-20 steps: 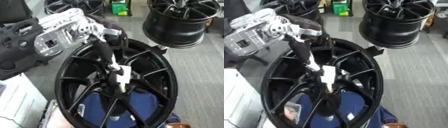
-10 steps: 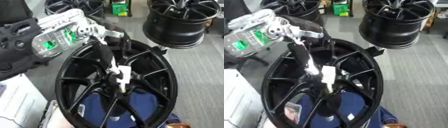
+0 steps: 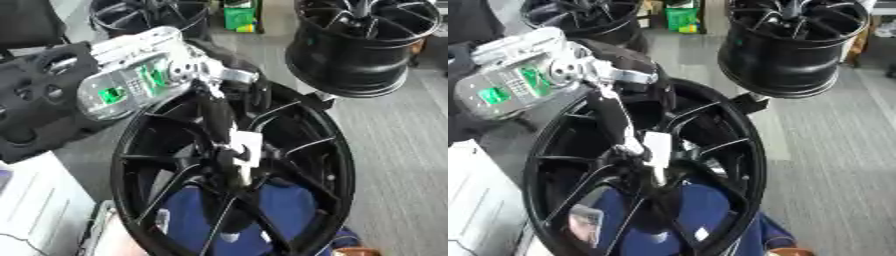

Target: Pull the pin out of the wheel hub.

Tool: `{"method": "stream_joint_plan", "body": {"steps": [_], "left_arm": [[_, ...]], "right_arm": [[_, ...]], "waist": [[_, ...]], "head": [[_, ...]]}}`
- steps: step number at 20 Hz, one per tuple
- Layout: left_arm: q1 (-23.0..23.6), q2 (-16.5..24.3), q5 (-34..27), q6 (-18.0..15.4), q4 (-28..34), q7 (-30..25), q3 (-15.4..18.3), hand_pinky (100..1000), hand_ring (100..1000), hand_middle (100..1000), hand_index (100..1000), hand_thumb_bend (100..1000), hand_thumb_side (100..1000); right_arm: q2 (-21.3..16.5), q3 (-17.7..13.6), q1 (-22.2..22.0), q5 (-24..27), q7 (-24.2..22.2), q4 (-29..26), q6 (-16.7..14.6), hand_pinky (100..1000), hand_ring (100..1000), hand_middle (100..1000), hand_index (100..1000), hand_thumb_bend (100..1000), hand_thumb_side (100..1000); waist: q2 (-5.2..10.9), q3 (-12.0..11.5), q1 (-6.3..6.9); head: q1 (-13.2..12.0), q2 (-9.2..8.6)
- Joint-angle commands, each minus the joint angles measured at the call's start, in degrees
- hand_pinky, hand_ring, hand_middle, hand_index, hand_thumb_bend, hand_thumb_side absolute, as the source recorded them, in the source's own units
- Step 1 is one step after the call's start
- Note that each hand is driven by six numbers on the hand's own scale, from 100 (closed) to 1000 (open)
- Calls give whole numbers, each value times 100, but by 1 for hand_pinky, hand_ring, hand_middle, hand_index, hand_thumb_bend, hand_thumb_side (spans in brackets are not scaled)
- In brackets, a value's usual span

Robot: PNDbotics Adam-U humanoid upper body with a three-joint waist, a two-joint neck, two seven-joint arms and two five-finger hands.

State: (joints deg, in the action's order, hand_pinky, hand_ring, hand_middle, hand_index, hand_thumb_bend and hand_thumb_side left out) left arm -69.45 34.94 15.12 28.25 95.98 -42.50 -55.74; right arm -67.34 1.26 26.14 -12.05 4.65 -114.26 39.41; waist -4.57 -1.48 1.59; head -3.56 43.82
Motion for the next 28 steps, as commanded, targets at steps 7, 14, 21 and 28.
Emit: {"method": "stream_joint_plan", "body": {"steps": [7, 14, 21, 28], "left_arm": [[-120, -56, 49, 1311, 28, -946, -30, 797, 811, 766, 843, 574, 359], [-94, -49, 54, 1440, 122, -946, -49, 799, 814, 769, 843, 572, 355], [76, 75, -5, 1403, 146, -946, -28, 804, 818, 775, 850, 565, 265], [216, 176, -35, 1343, 102, -946, 0, 810, 821, 782, 849, 573, 319]], "right_arm": [[-197, -43, -5, -65, 29, -33, -3, 867, 711, 773, 828, 100, 100], [-211, -24, -34, -52, 44, -33, -10, 867, 712, 773, 829, 100, 100], [-205, -35, -29, -56, 60, -33, -23, 868, 712, 773, 829, 100, 100], [-200, -30, -43, -48, 87, -33, -28, 867, 711, 772, 828, 100, 100]], "waist": [[90, -37, 41], [96, -50, 63], [87, -40, 64], [77, -32, 64]], "head": [[19, 29], [20, 29], [6, 29], [-15, 29]]}}
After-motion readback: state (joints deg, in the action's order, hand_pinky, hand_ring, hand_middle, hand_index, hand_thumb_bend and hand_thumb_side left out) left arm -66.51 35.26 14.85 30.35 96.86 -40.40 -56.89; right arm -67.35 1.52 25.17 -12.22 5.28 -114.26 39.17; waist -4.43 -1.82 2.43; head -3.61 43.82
